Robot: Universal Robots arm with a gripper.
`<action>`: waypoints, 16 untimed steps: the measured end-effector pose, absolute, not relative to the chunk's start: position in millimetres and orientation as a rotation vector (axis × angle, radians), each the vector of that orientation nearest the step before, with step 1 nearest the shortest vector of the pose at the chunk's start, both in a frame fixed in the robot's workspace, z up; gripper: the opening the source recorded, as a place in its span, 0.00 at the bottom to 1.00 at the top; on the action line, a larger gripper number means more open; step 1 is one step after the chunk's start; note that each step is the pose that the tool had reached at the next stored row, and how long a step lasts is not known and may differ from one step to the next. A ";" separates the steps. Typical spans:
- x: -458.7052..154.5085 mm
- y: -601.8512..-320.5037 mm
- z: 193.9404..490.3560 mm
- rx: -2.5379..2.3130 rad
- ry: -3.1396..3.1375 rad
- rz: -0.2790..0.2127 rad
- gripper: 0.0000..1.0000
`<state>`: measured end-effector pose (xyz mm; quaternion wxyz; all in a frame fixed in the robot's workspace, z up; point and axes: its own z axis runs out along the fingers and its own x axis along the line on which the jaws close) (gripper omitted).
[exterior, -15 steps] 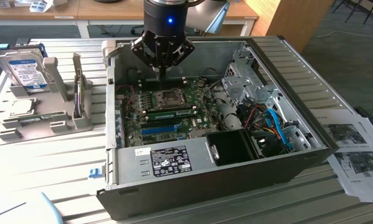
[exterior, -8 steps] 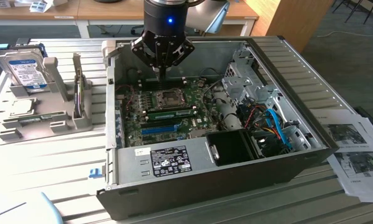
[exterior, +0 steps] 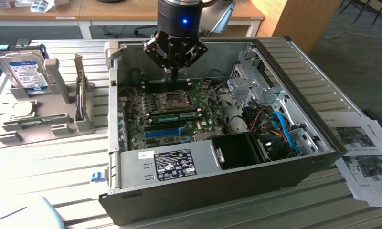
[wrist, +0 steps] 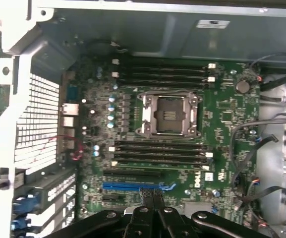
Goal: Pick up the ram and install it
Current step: 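Press down the ram until it locks into place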
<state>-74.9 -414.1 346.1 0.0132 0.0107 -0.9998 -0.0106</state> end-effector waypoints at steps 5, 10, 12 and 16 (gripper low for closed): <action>-58.4 -414.5 346.1 0.034 -3.112 -0.033 0.09; -46.1 -414.7 346.1 0.034 -3.110 -0.033 0.09; -44.8 -414.8 346.1 0.034 -3.110 -0.033 0.09; -44.8 -414.7 346.1 0.033 -3.110 -0.033 0.09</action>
